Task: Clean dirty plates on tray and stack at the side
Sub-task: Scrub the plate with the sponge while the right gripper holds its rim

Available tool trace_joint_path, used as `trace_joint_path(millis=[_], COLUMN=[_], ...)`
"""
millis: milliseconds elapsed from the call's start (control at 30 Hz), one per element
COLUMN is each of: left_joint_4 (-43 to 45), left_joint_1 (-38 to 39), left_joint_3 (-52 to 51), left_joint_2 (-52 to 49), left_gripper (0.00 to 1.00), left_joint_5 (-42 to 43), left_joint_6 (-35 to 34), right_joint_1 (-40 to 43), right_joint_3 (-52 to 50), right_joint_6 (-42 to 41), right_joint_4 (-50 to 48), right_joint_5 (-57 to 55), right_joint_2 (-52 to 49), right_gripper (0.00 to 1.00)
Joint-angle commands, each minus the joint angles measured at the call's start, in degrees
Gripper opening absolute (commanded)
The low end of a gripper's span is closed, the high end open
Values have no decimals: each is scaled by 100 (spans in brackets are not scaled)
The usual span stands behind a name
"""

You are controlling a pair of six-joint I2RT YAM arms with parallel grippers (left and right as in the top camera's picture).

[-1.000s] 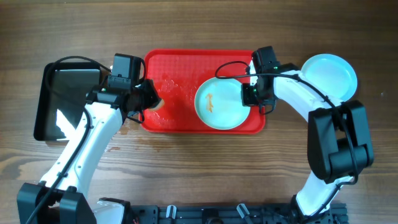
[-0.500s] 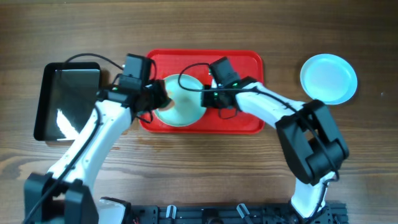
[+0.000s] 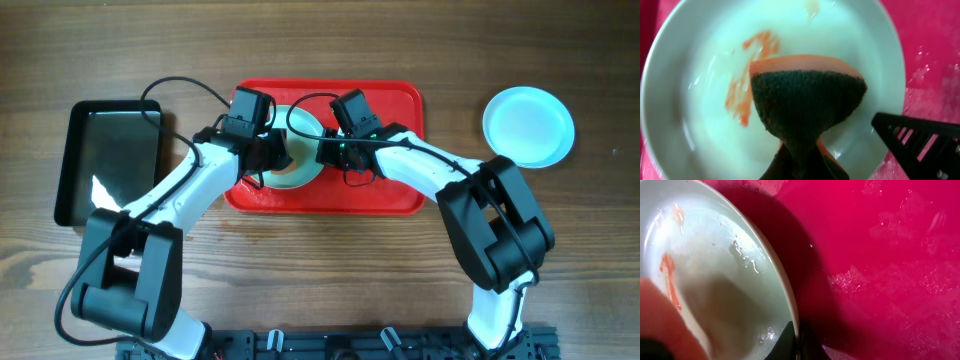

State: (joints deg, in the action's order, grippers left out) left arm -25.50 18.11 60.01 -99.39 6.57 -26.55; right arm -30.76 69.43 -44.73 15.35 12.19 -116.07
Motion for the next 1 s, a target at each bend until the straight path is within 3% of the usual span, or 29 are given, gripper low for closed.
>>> trace_joint_path(millis=[0, 300, 733, 867, 967], left_joint_4=[275, 433, 802, 944, 896], left_joint_1=[11, 13, 90, 262, 264], left_joint_3=[-11, -11, -11, -13, -11], left_joint_2=[-39, -74, -638, -640, -643], left_gripper=[4, 4, 4, 4, 4], left_joint_5=[96, 136, 1526, 1436, 741], left_joint_6=[514, 686, 629, 616, 363], right_joint_1=[46, 46, 39, 37, 35], right_joint_3=[-61, 44, 109, 118, 118], right_joint_6=[352, 426, 667, 667, 684], right_joint_4=[275, 1091, 1169, 1174, 1191], right_joint_5=[-74, -540, -177, -155, -157], right_joint_2=[-400, 219, 435, 446, 446], right_gripper=[4, 4, 4, 4, 4])
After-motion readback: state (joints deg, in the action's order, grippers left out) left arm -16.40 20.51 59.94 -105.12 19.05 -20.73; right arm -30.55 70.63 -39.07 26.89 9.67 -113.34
